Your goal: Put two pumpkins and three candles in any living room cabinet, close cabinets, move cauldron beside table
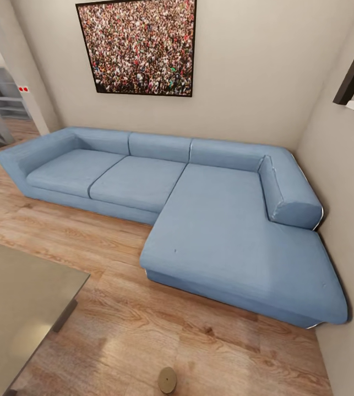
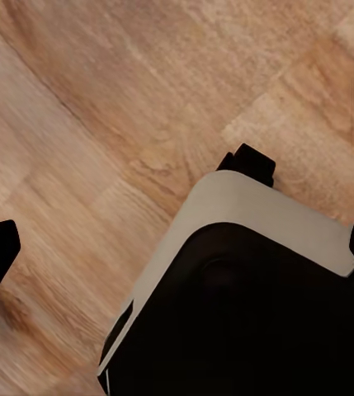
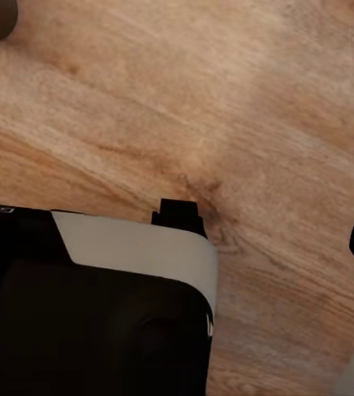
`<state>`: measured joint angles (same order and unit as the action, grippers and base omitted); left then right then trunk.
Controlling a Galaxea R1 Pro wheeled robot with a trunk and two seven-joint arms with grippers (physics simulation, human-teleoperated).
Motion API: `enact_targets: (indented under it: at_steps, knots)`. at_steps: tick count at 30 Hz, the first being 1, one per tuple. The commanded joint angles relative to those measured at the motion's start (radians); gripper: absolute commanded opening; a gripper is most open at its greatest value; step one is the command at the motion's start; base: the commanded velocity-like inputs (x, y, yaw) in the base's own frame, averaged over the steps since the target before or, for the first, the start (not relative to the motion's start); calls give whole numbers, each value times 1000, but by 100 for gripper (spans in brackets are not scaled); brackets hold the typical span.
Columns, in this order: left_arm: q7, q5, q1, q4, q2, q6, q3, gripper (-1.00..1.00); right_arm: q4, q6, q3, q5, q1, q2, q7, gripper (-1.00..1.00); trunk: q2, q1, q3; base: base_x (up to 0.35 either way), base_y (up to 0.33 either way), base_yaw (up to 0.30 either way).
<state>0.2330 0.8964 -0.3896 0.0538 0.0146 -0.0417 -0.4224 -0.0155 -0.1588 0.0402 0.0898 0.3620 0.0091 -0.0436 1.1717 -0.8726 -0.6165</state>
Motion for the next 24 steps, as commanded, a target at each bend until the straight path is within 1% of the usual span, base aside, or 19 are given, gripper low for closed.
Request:
enact_targets:
  at_steps: [1, 3, 4, 6, 8, 10, 11, 14, 19, 23, 24]
  knots:
    - [-4, 0, 0, 0, 0, 0, 0, 100, 1, 6, 0, 1, 2, 0, -4, 100, 0, 0, 0, 0, 0, 0]
    - [-16, -3, 0, 0, -1, 0, 0, 100, 4, 35, 0, 0, 15, 6, -14, 100, 0, 0, 0, 0, 0, 0]
    - [-21, -5, 0, 0, -1, 0, -1, 100, 7, 69, 0, 0, 30, 20, -25, 100, 0, 0, 0, 0, 0, 0]
    - [-27, -7, 0, 0, -1, 1, -1, 100, 21, 181, -1, -2, 82, 65, -62, 100, 0, 0, 0, 0, 0, 0]
    - [-29, -8, 0, 0, -1, 1, -1, 100, 35, 298, -2, -4, 138, 107, -121, 100, 0, 0, 0, 0, 0, 0]
    - [-30, -7, 0, 0, -1, 2, -1, 100, 49, 359, -3, -9, 195, 136, -176, 100, 0, 0, 0, 0, 0, 0]
    - [-31, -7, 0, 0, -1, 2, -1, 100, 53, 375, -4, -10, 222, 145, -195, 100, 0, 0, 0, 0, 0, 0]
    - [-32, -7, -1, -1, -1, 2, -1, 100, 59, 399, -6, -15, 294, 157, -221, 100, 0, 0, 0, 0, 0, 0]
    - [-31, -9, -4, -12, 0, 8, -3, 100, 61, 422, -11, -18, 369, 160, -228, 100, 0, 0, 0, 0, 0, 0]
    - [-29, -10, -15, -74, 6, 21, -5, 100, 67, 499, -13, -18, 402, 161, -229, 100, 0, 0, 0, 0, 0, 0]
    - [-28, -11, -23, -105, 7, 39, -7, 100, 68, 525, -13, -18, 417, 161, -229, 100, 0, 0, 0, 0, 0, 0]
